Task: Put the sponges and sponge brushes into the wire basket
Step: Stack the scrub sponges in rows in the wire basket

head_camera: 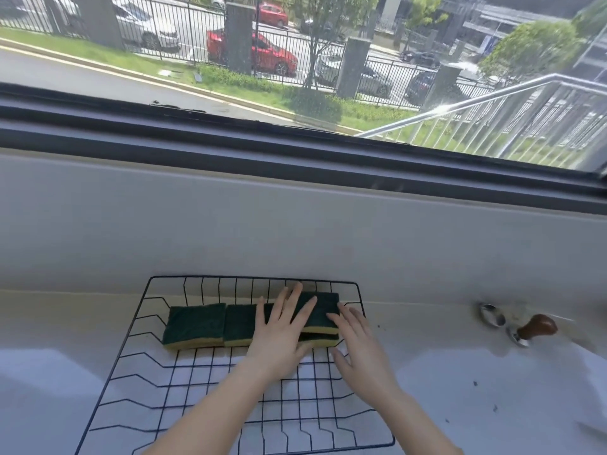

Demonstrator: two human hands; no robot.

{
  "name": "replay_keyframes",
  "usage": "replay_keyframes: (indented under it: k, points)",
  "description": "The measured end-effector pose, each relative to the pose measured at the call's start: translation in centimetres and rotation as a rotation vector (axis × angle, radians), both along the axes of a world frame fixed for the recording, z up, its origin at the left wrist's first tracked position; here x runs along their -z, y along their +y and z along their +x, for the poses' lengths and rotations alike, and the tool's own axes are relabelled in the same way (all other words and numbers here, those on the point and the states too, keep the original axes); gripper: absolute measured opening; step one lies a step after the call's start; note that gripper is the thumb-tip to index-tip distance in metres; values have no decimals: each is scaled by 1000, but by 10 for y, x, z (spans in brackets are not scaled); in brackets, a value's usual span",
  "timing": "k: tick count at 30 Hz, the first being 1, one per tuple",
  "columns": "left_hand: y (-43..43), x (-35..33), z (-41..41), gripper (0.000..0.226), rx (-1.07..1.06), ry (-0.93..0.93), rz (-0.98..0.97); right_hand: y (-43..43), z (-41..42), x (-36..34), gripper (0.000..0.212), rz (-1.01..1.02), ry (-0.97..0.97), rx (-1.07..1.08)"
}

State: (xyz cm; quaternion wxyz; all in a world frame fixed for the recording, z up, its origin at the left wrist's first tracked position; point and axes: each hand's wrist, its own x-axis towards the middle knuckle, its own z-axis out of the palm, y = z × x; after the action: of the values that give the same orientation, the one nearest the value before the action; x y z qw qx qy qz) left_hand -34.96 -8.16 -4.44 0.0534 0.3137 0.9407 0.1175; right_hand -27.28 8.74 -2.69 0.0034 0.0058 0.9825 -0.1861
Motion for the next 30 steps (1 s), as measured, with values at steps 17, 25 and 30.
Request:
replay_keyframes:
  k: [17, 25, 30]
  points:
    - [-54, -42, 180, 74, -53, 87, 308, -5, 132, -24, 48, -221, 182, 328]
    - [-33, -50, 274, 52, -45, -142, 354, 38, 237, -6, 61, -82, 12, 357]
    - [1, -40, 303, 66, -39, -289, 138, 56, 266, 6, 69, -16, -100, 290]
